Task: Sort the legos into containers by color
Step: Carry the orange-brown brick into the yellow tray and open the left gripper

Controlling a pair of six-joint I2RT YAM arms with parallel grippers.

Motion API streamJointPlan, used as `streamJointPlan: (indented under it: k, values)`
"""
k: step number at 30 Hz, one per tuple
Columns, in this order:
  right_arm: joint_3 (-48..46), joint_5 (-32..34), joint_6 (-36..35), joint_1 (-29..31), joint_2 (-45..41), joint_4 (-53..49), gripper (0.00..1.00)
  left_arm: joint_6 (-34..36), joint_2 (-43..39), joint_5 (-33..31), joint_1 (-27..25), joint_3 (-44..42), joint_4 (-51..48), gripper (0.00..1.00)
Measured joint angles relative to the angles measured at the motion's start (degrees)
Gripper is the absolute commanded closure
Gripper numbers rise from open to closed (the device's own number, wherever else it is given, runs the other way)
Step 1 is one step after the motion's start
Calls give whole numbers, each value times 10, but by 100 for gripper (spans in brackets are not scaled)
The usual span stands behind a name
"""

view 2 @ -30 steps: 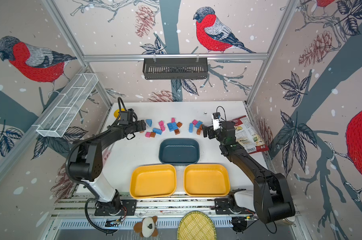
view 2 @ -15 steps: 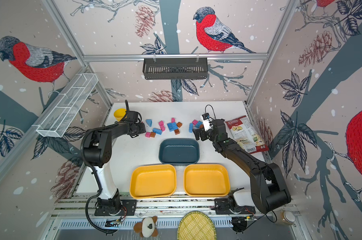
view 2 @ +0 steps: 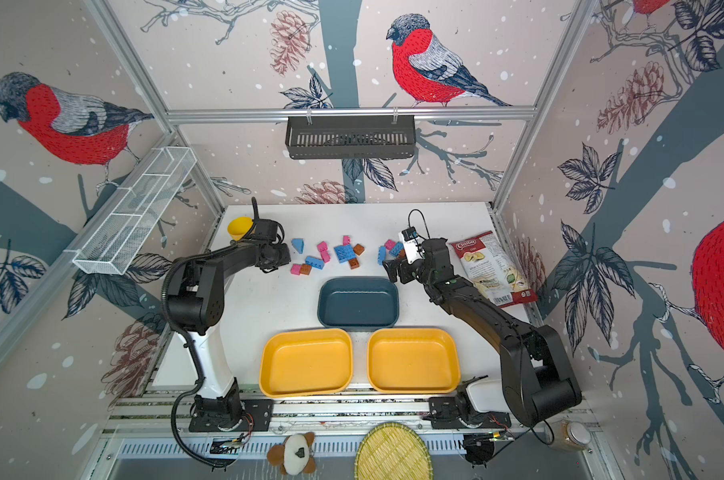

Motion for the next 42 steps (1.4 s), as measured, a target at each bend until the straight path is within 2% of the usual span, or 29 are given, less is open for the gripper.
streamJointPlan:
  k: [8,16,21,28,33,36,40,42]
  values:
    - [14,-16,0,-7,7,-4,1,2,-136,3,-40,-27,-80,70]
    - [35,-40,-15,-23,24,-17,1,-24,-327,7,-117,-84,-222,70]
    - [49,-63,-28,-30,28,-41,0,-69,-430,57,-169,-144,-300,71]
    - [61,-156,-46,-26,16,-91,1,-148,-490,116,-279,-248,-336,71]
    - [43,-204,-58,-5,-8,-115,0,-184,-499,136,-315,-311,-337,70]
    - [25,-223,-59,8,-21,-127,1,-195,-495,135,-318,-346,-323,64]
    - [2,-232,-59,16,-39,-136,0,-198,-479,134,-318,-356,-318,37]
    - [-1,-231,-58,18,-45,-141,0,-198,-474,125,-318,-332,-328,35]
